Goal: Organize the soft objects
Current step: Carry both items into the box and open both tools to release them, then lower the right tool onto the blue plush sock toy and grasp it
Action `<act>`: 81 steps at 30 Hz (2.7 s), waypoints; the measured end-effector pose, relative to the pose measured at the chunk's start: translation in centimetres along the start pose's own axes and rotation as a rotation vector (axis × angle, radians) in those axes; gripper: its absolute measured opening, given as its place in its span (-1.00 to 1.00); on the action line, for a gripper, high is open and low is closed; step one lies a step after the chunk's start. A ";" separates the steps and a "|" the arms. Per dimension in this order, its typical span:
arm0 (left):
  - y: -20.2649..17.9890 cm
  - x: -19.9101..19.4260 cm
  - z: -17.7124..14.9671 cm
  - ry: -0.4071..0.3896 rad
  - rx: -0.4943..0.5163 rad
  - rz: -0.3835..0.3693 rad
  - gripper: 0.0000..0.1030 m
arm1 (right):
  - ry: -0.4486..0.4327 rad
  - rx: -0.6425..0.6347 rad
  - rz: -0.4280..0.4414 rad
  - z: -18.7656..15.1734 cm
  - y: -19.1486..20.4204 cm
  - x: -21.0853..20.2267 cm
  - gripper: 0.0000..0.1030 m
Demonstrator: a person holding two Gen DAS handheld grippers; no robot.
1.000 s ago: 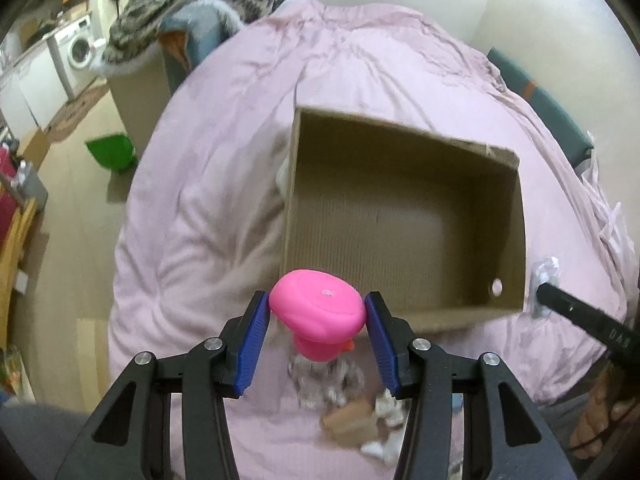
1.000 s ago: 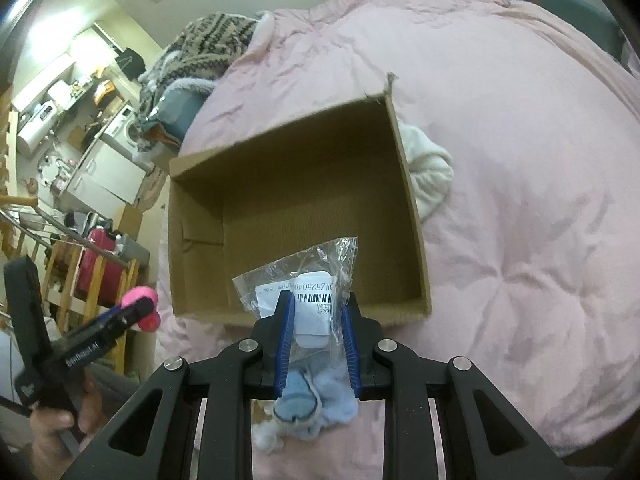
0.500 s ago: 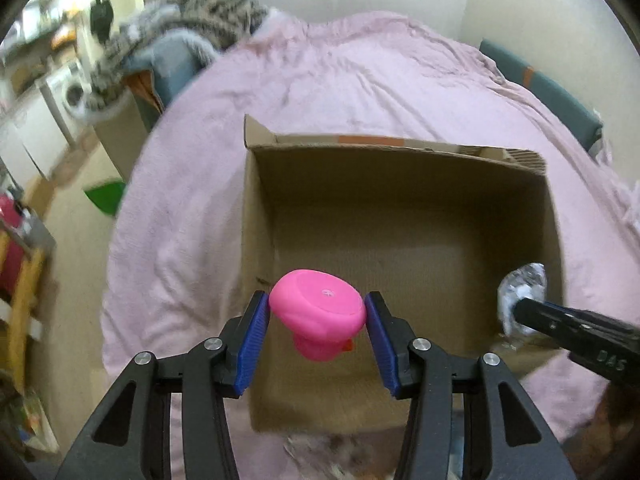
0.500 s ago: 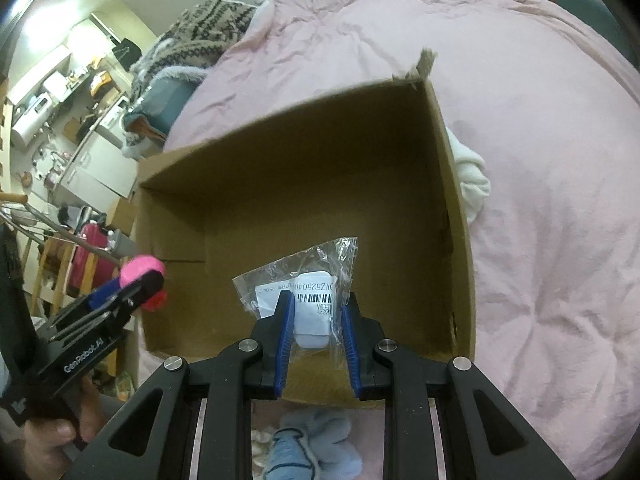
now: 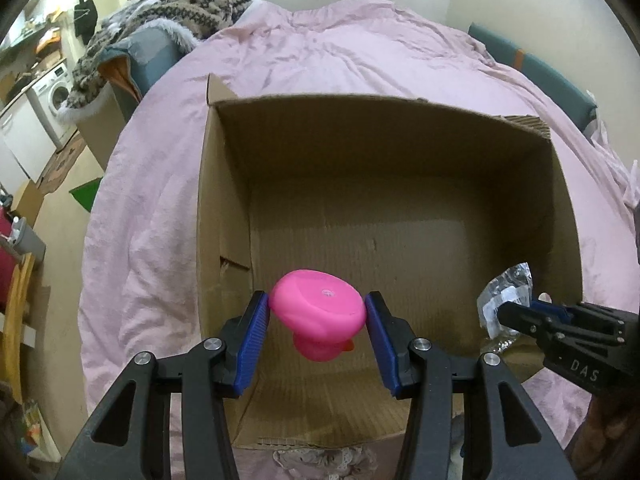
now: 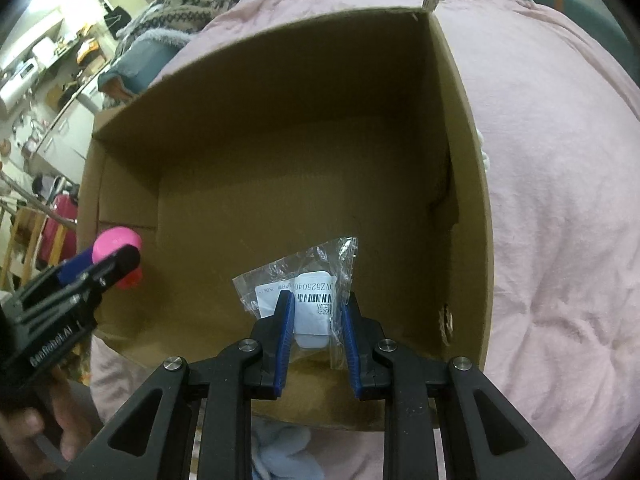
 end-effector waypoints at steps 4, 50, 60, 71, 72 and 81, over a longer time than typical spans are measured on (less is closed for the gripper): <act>0.0 0.4 -0.2 0.007 -0.010 -0.002 -0.11 | 0.007 0.006 0.002 -0.1 0.1 0.3 -0.51; -0.1 -0.9 -0.6 -0.005 0.008 -0.014 0.30 | -0.107 0.029 0.049 1.0 -0.1 -2.5 0.37; 1.1 -4.7 -0.7 -0.066 0.010 -0.008 0.30 | -0.156 0.080 0.046 0.3 -0.8 -5.8 0.37; 6.0 -8.1 -4.4 -0.032 -0.097 0.025 0.30 | -0.151 0.053 0.024 -3.8 0.2 -8.7 0.37; 6.4 -8.5 -4.7 -0.032 -0.109 0.028 0.30 | -0.151 0.055 0.023 -4.2 0.3 -8.9 0.37; 8.0 -9.7 -7.1 -0.010 -0.154 0.044 0.30 | -0.124 0.125 0.064 -7.3 0.6 -9.7 0.37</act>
Point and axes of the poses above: each gripper's, at about its wrist camera, not at the fingertips, and x roughly the way its jaws point, y to its left, z to its top, the point moved 4 cm from there along x, roughly the way its jaws point, and after that the axes turned 12 degrees about -x, right-handed, at the moved point
